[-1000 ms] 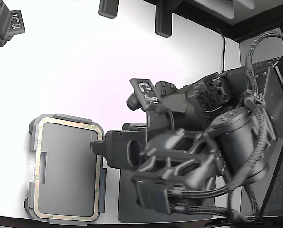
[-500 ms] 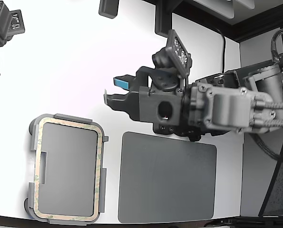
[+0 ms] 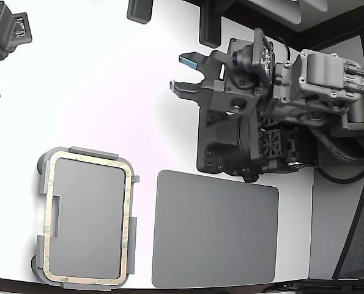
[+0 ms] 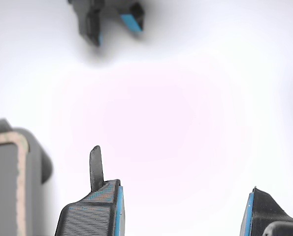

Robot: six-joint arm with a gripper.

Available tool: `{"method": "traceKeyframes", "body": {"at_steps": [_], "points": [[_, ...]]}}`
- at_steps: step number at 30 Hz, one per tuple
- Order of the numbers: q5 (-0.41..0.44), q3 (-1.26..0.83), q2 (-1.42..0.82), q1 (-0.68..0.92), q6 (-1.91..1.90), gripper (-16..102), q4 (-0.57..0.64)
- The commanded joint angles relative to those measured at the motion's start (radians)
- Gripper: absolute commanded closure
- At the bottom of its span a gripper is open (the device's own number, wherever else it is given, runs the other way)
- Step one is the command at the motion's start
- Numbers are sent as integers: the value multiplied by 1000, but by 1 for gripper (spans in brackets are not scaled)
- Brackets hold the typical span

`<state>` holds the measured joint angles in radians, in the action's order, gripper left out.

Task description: Move top rectangular frame to the holder.

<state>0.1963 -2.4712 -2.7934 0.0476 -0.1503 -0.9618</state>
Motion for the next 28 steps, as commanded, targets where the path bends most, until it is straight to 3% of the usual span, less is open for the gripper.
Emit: {"method": "traceKeyframes", "body": {"at_steps": [1, 7, 28], "points": [[-6, -60, -130, -17, 9, -14, -17], [-26, -164, -161, -20, 9, -14, -17], [2, -166, -161, -23, -6, -14, -14]]}}
